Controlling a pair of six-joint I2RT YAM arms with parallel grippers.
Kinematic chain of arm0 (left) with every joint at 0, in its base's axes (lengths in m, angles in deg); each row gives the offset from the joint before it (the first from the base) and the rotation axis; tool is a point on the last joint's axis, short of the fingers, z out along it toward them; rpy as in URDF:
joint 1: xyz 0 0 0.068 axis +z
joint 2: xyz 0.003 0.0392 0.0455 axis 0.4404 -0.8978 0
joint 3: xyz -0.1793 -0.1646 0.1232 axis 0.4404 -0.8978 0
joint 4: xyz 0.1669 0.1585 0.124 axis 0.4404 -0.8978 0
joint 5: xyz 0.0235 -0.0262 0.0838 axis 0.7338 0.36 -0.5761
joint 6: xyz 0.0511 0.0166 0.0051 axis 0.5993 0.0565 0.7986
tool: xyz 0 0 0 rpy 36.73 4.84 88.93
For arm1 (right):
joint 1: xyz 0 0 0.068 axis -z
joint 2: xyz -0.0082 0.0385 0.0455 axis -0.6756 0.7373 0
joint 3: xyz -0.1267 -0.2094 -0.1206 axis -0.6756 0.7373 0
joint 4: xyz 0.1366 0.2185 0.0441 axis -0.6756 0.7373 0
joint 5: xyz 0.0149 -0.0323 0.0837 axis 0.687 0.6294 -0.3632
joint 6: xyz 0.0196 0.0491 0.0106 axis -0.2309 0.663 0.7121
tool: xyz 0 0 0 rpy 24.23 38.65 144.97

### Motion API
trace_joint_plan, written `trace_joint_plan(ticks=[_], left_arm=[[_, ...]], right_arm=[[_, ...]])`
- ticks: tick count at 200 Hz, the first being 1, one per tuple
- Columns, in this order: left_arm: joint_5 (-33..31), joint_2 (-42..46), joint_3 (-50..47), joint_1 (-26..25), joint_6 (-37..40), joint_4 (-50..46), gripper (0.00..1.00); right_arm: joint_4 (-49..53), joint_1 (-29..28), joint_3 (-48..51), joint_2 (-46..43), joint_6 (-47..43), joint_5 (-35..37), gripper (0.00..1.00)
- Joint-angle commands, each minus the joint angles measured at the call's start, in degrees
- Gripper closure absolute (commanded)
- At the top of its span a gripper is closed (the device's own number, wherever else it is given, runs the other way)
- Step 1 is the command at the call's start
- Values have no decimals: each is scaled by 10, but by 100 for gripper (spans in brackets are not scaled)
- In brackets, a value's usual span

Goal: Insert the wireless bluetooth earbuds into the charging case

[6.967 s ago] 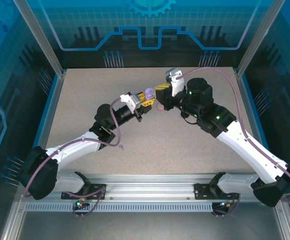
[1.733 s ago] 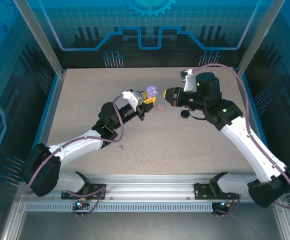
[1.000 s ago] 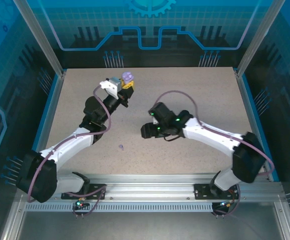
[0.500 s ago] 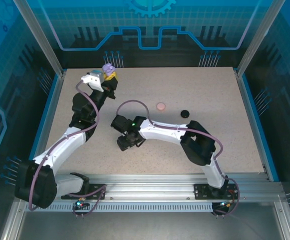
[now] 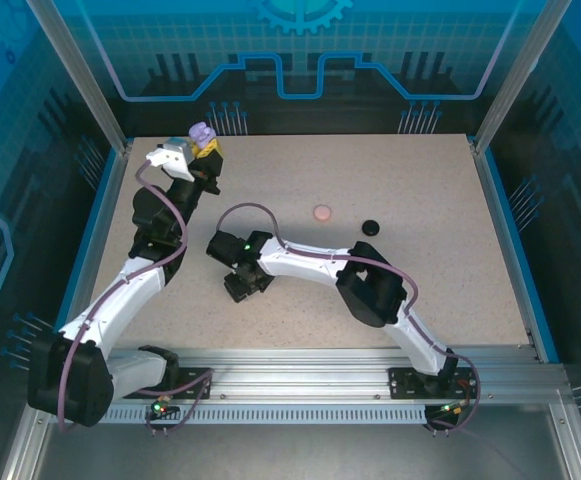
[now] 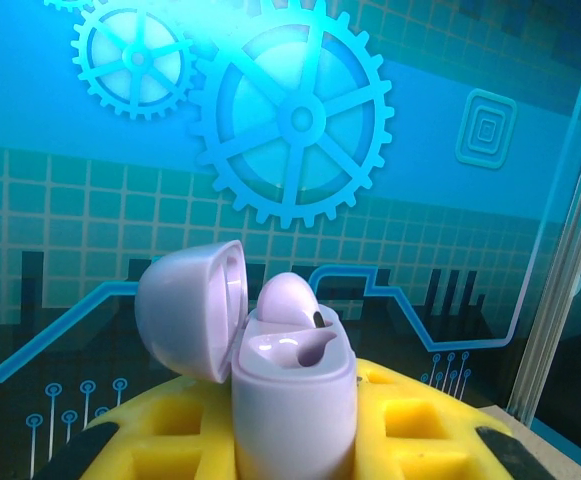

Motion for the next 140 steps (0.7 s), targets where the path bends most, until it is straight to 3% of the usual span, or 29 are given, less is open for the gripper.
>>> trace_joint_plan(ticks=[1, 140], left_arm=[[-8, 14, 7, 7, -11, 6, 100], [-5, 14, 1, 12, -23, 19, 100]], right_arm=[[30, -9, -29, 20, -6, -16, 46], [82, -19, -90, 77, 7, -9, 59]])
